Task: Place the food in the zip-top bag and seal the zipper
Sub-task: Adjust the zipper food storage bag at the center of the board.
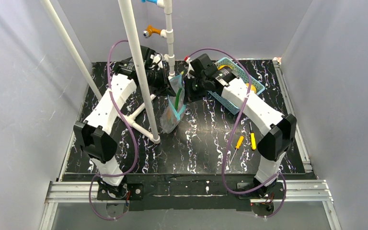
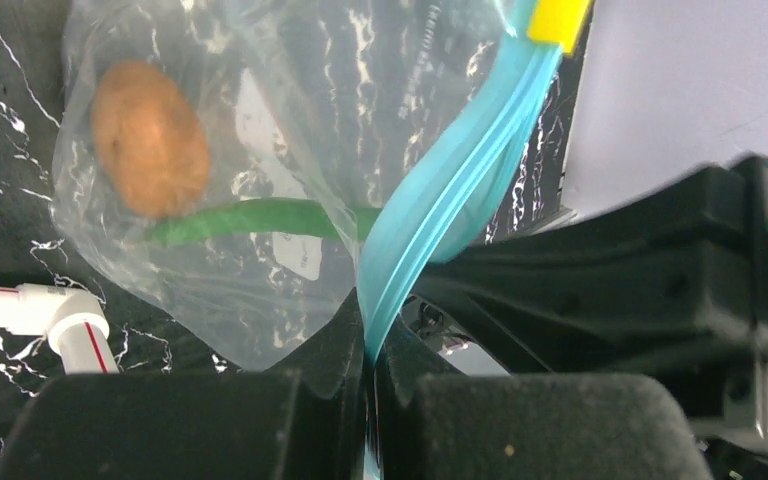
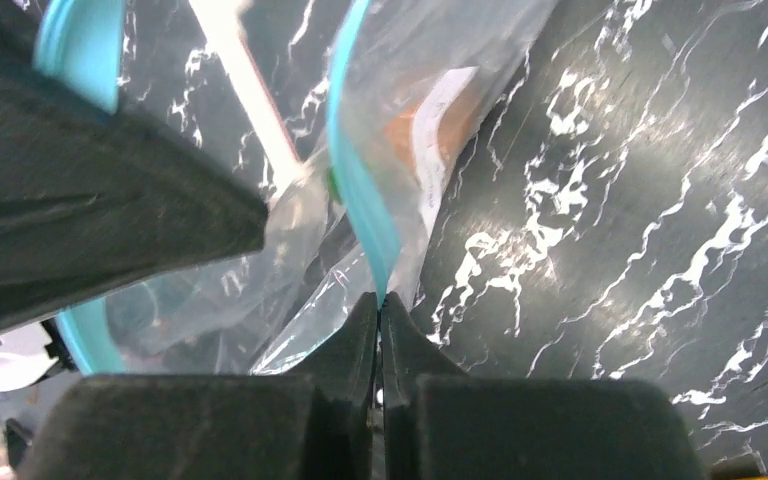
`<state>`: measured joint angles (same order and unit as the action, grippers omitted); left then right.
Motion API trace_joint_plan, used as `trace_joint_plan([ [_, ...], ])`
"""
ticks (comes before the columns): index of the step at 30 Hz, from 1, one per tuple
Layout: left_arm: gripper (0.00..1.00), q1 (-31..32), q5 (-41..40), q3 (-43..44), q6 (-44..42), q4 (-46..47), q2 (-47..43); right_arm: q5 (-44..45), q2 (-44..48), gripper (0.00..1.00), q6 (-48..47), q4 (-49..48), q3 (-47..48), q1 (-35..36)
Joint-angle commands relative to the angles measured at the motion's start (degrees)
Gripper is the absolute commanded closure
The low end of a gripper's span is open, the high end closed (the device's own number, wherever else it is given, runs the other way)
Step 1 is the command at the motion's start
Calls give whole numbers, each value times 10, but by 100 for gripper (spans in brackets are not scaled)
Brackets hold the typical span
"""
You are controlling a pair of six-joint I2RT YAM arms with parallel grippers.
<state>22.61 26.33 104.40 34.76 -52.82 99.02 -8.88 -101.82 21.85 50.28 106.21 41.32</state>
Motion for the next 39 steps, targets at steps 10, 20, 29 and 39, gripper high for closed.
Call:
trace_joint_plan([
  [10,100,-50,33,-70,0,-4,-79,-73,-49,99,9,-2,116,-35],
  [20,100,-27,28,-19,18,13,-83,-95,-124,81,11,42,289,-45],
  [29,100,-29,-4,-88,-12,9,-77,-119,-63,55,-1,17,198,-61],
  [39,100,-31,-9,-69,-27,-4,-51,-116,120,35,-15,-82,36,-181],
])
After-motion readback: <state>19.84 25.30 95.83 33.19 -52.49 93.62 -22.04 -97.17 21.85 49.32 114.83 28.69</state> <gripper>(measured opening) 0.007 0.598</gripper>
